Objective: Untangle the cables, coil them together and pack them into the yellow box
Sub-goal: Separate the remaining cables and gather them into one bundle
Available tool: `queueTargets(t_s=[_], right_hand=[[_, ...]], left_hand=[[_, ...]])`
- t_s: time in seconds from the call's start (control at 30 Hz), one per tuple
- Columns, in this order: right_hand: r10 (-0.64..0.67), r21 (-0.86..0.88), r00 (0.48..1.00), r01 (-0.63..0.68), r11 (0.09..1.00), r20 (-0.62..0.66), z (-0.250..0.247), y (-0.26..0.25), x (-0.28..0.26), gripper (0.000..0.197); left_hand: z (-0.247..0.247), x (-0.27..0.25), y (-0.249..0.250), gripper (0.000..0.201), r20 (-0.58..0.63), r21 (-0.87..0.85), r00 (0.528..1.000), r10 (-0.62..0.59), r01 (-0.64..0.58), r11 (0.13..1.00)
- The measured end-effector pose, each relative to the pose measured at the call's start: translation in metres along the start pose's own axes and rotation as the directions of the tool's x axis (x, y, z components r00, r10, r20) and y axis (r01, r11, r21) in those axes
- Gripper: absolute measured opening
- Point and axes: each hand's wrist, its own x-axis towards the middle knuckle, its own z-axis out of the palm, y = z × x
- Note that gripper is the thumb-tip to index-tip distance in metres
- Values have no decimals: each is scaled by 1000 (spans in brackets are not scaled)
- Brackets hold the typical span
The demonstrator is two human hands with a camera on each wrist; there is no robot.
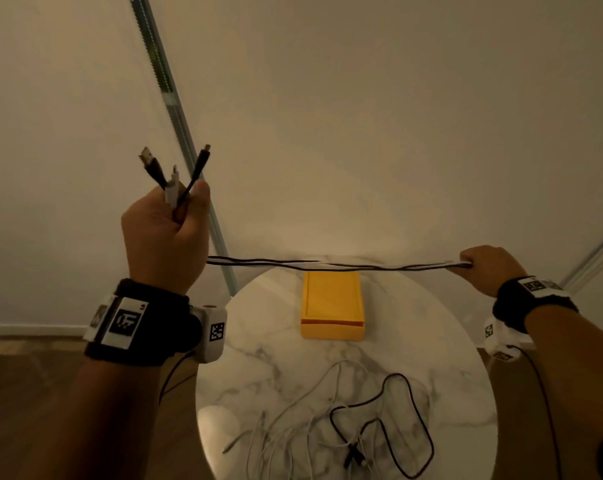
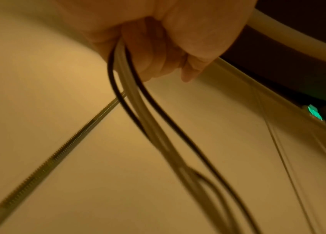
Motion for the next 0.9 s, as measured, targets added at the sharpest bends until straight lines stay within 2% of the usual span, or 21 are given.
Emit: queueTargets(t_s=[0.17,0.23,0.3,0.4,0.47,0.53,0.6,0.67,0.77,0.9], right_hand=[[37,-95,999,-36,995,9,-9,-1,12,45],[45,-107,999,-47,993,-16,-11,-1,19,47],[33,-74,998,-36,997,-44,-10,-5,25,48],[-6,120,996,16,993,-86,-4,-23,29,42],[-54,271,998,58,961,-23,-1,-40,28,52],[-147,344,988,123,931,45,5,-52,27,54],[-239,395,968,190,899,79,12,-54,28,45],[-275,415,955,205,887,115,17,-49,28,36],[-265,418,952,180,890,154,25,-37,29,24],[-210,407,960,120,905,183,35,-26,31,17]], left_hand=[[-14,4,-21,54,-118,215,993,28,-2,977],[-17,1,-24,51,-89,286,992,85,-57,957],[-14,-6,-26,49,-56,288,993,101,-81,954],[-7,-20,-31,45,2,230,1000,30,-30,973],[-7,-26,-41,48,-2,213,999,-37,36,976],[-12,-27,-53,50,-38,200,994,-102,108,974],[-20,-24,-63,51,-76,219,988,-136,150,964],[-27,-22,-70,53,-113,249,980,-163,187,950],[-33,-20,-75,56,-157,267,966,-205,242,933],[-27,-23,-75,55,-143,244,964,-225,255,936]])
